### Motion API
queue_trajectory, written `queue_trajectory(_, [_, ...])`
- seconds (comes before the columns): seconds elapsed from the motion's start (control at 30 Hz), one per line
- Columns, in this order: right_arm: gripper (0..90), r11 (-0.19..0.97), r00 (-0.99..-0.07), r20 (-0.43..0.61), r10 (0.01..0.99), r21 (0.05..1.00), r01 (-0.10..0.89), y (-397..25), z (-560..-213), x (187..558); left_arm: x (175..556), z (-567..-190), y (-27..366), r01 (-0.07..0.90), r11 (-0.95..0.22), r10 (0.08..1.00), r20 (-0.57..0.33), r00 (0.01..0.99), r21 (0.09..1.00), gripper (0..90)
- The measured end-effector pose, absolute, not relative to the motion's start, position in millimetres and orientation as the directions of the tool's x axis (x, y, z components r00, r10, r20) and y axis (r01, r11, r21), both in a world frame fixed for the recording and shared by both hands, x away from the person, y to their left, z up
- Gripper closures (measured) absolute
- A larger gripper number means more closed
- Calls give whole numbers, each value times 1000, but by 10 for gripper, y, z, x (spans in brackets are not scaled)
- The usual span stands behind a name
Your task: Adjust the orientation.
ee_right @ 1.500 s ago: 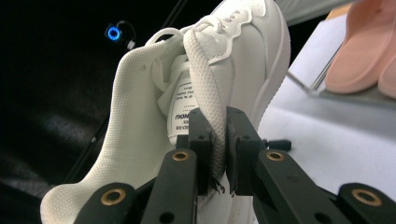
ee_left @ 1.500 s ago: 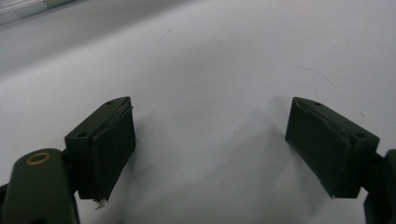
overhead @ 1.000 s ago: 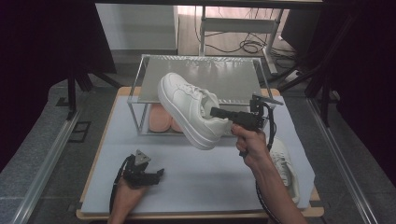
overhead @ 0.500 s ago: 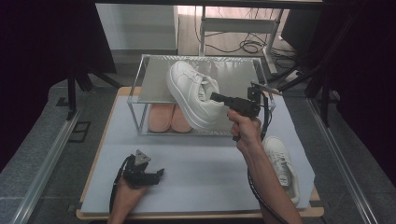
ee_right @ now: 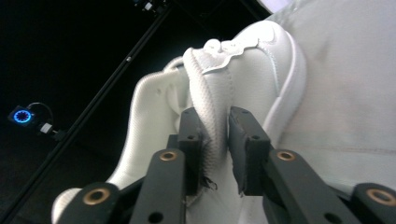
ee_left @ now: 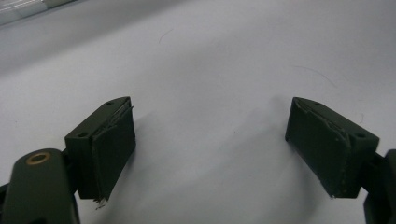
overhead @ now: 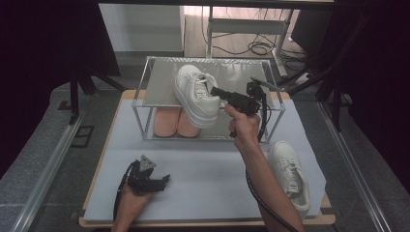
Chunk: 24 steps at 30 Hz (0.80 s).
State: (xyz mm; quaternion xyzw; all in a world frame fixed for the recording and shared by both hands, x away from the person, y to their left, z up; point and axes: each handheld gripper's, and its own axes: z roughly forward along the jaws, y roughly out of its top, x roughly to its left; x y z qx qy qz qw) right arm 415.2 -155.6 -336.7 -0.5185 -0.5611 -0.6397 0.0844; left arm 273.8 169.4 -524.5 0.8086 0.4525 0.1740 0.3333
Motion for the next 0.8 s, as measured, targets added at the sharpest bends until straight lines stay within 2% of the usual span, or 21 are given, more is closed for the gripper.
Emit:
queue_trajectory(0.37, [555,-373,-469,767,438,629,681,-1651,-3356,4179,2738,-5244,1694,616,-369,848,-20,530,696,161])
queue_trajectory(0.7, [545,-355,-528,731,433,677,645,-1926,-3335,3997,2737,-5243,1693,615,-370,848,-18,530,696,161])
queue_trajectory(0.8, [576,-325,-559,694,455,713,621,-1967,-3366,3908,2737,-5244,1693,615,-370,848,-18,530,696,161])
